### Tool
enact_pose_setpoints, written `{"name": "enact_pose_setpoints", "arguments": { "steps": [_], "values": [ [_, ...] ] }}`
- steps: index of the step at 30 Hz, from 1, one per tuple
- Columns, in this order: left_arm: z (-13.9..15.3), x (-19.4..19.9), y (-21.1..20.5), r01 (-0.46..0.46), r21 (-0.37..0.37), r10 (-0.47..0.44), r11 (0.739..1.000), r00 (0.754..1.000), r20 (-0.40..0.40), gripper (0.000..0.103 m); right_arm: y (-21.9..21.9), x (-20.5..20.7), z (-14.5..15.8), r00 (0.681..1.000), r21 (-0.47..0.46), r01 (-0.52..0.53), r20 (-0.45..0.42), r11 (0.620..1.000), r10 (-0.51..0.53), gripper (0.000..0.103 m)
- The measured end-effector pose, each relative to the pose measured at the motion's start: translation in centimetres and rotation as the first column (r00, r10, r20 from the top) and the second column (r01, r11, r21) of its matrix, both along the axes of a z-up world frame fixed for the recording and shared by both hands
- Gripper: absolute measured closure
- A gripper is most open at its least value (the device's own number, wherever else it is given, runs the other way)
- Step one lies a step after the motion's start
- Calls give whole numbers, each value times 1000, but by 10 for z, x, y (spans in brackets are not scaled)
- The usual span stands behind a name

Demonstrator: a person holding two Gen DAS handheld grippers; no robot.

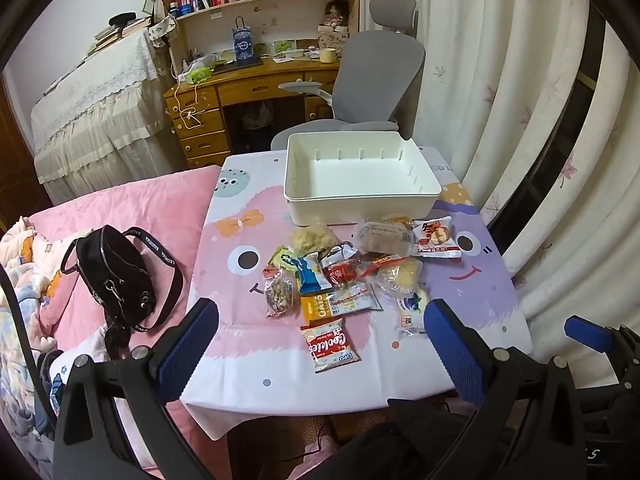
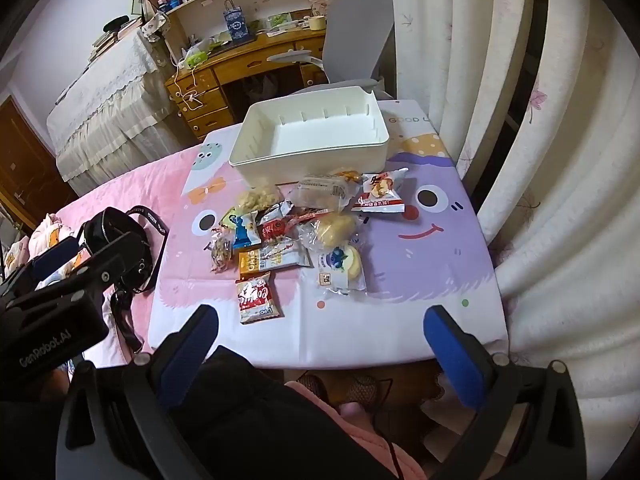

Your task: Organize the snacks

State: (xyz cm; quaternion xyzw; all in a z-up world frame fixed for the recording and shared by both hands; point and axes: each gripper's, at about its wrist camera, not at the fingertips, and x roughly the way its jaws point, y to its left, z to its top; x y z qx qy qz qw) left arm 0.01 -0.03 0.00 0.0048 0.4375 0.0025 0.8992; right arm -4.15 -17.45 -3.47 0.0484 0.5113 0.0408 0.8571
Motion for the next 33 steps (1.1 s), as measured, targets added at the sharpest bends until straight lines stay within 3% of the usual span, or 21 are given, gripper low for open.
{"name": "enact_pose_setpoints", "arguments": {
  "steps": [33],
  "values": [
    [0, 0, 0, -1, 1, 1, 1000, 1000, -3, 1, -1, 10, -4, 1000, 1, -1, -11, 1000, 1, 0]
  ]
}}
